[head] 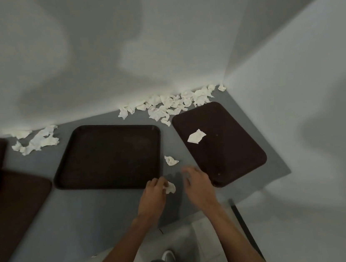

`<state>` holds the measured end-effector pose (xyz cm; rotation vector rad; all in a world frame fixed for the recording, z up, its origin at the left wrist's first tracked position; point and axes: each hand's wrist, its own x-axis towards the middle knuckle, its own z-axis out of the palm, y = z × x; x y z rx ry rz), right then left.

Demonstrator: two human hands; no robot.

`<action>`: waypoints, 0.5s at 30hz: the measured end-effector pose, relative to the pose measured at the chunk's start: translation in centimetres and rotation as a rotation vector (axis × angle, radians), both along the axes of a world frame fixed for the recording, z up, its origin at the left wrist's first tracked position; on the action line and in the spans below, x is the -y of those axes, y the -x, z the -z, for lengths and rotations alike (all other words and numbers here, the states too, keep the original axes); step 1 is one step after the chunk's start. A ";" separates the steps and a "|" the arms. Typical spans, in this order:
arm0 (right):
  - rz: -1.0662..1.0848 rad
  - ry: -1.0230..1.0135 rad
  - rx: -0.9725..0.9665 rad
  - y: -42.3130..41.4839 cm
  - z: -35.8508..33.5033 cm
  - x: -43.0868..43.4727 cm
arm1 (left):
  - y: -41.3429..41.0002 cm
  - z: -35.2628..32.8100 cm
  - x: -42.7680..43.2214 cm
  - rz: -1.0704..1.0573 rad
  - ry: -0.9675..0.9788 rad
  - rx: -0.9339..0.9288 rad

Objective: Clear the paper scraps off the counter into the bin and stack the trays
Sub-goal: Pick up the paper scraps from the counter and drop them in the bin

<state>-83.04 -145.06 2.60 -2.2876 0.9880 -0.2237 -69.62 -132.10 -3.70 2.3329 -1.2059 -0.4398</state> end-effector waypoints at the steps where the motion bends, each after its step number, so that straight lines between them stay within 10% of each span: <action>1: -0.044 0.026 -0.027 -1.9 0.2 0.4 | -0.3 -0.3 -0.3 -0.001 0.011 -0.016; 8: -0.363 0.234 -0.371 -8.9 3.2 2.3 | -0.9 0.1 -1.0 0.010 -0.010 -0.073; 15: -0.144 0.125 -0.371 -4.0 4.8 -0.1 | 1.5 1.7 -0.9 0.016 -0.150 0.051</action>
